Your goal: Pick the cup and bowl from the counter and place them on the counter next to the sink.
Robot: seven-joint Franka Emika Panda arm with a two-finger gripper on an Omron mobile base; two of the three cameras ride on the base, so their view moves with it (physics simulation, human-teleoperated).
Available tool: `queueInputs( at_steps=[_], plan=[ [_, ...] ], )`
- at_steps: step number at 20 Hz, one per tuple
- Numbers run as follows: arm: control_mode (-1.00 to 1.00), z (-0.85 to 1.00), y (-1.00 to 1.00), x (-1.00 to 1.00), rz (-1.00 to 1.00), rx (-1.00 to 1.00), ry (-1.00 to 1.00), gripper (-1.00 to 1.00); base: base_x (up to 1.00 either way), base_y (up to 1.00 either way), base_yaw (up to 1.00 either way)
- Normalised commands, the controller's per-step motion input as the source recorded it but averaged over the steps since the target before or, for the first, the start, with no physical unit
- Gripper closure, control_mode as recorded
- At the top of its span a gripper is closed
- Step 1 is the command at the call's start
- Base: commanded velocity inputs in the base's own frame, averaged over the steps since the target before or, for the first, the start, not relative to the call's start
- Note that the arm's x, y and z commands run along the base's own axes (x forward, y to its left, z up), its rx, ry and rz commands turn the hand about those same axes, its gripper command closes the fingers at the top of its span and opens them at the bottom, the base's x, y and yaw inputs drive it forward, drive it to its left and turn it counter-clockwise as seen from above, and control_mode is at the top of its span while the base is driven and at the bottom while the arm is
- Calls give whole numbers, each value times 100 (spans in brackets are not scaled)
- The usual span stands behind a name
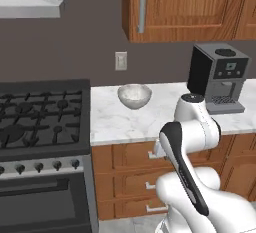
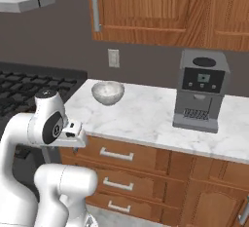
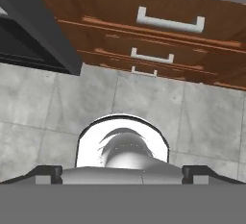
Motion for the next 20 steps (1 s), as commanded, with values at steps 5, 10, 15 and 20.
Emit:
queueInputs(
  at_steps=[5,10,15,20],
  plan=[
    [100,0,0,0,0,0,0,-100,51,0,-25],
    [100,0,0,0,0,0,0,-100,78,0,-20],
    [100,0,0,0,0,0,0,-100,91,-5,-8],
    [100,0,0,0,0,0,0,-100,26,-7,-1]
  ],
)
